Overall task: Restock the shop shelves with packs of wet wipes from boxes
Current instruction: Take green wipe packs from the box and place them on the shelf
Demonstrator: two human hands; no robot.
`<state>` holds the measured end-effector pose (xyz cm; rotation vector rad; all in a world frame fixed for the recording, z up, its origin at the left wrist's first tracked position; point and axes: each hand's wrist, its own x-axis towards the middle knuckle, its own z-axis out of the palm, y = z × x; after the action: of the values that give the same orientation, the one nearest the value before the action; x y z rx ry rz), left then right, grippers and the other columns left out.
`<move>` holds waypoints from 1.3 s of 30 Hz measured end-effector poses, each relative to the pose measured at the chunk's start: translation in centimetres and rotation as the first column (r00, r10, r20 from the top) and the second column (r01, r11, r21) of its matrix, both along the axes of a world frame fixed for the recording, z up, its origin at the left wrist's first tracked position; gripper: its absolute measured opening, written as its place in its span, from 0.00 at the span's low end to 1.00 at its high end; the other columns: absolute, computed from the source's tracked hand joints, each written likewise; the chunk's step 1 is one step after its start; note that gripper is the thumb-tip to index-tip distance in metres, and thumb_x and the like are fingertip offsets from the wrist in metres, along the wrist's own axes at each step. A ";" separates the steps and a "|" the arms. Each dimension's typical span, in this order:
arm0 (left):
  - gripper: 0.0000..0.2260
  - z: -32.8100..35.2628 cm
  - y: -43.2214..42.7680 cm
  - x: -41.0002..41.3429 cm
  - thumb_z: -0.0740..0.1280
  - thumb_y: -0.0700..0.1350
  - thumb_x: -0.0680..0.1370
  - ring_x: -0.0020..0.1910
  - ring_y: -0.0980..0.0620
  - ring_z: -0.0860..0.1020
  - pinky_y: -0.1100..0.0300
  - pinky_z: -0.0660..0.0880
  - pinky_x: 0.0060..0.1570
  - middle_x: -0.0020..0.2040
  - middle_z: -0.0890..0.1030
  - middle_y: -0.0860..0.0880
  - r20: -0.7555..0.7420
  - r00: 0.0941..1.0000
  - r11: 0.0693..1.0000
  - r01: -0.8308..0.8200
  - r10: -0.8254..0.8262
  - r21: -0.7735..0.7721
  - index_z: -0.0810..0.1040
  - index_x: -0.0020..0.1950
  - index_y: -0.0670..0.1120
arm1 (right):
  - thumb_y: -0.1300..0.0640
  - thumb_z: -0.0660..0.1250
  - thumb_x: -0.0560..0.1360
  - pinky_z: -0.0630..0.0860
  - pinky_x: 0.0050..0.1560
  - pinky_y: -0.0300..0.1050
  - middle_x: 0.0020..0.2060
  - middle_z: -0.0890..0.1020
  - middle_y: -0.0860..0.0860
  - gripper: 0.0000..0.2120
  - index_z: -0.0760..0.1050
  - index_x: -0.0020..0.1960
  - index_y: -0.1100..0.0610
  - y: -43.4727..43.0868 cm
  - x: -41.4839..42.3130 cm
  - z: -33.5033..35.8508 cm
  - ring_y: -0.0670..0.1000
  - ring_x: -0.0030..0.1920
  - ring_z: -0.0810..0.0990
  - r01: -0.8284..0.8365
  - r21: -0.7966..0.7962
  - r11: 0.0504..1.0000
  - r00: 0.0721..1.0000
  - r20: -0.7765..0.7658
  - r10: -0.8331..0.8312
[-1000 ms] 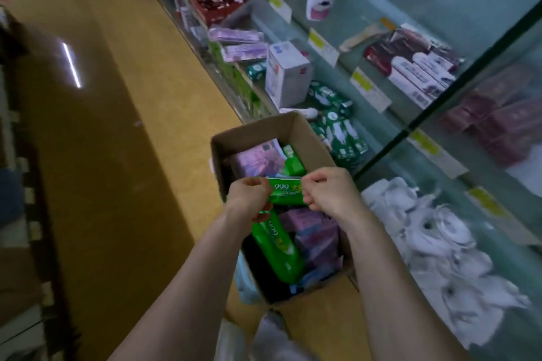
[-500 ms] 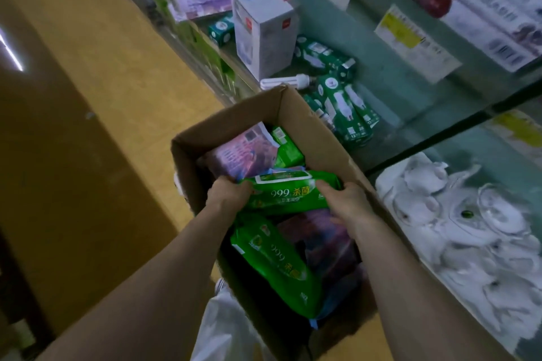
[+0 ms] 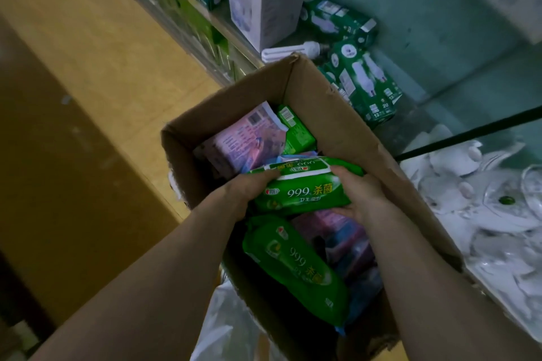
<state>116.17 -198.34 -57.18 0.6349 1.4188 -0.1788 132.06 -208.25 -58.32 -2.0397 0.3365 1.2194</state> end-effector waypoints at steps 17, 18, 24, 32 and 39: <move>0.13 14.2 -4.7 -4.4 0.71 0.47 0.74 0.45 0.45 0.82 0.52 0.79 0.44 0.49 0.84 0.44 0.165 0.942 0.914 -0.326 0.293 0.243 0.78 0.57 0.45 | 0.53 0.74 0.70 0.79 0.36 0.47 0.55 0.81 0.58 0.24 0.73 0.65 0.54 -5.2 -4.9 11.4 0.59 0.49 0.82 0.280 0.361 0.890 0.955 -0.197 -0.220; 0.13 14.9 -5.5 -5.0 0.70 0.47 0.74 0.45 0.45 0.82 0.52 0.79 0.45 0.49 0.84 0.43 0.176 0.925 0.897 -0.372 0.337 0.239 0.77 0.57 0.45 | 0.53 0.74 0.70 0.79 0.37 0.47 0.54 0.81 0.58 0.24 0.74 0.64 0.54 -5.2 -5.2 12.1 0.59 0.49 0.82 0.250 0.379 0.891 0.964 -0.181 -0.193; 0.14 20.0 -10.0 -9.9 0.69 0.47 0.75 0.41 0.47 0.80 0.55 0.76 0.37 0.45 0.82 0.45 0.273 0.783 0.741 -0.620 0.559 0.258 0.75 0.59 0.45 | 0.49 0.77 0.64 0.79 0.32 0.45 0.56 0.80 0.56 0.29 0.74 0.63 0.51 -4.8 -8.4 17.3 0.59 0.52 0.81 0.013 0.498 0.867 0.993 -0.109 0.048; 0.17 26.5 -15.1 -18.6 0.70 0.47 0.74 0.45 0.46 0.82 0.53 0.79 0.39 0.51 0.83 0.43 0.379 0.558 0.427 -0.822 0.738 0.378 0.75 0.61 0.45 | 0.56 0.72 0.71 0.80 0.43 0.51 0.55 0.81 0.57 0.23 0.72 0.65 0.54 -3.8 -16.8 24.5 0.59 0.54 0.81 -0.231 0.670 0.706 0.935 -0.048 0.352; 0.15 30.8 -21.2 -28.1 0.70 0.46 0.74 0.45 0.44 0.82 0.53 0.77 0.39 0.50 0.83 0.43 0.471 0.301 0.072 -0.893 0.829 0.445 0.77 0.59 0.44 | 0.55 0.72 0.72 0.78 0.36 0.45 0.54 0.82 0.56 0.21 0.73 0.64 0.53 -5.1 -27.8 29.8 0.57 0.52 0.82 -0.411 0.751 0.517 0.778 -0.006 0.628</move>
<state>88.03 -219.49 -26.41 0.1901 1.5259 1.4307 104.28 -213.33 -28.57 -1.2668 -0.6407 1.6706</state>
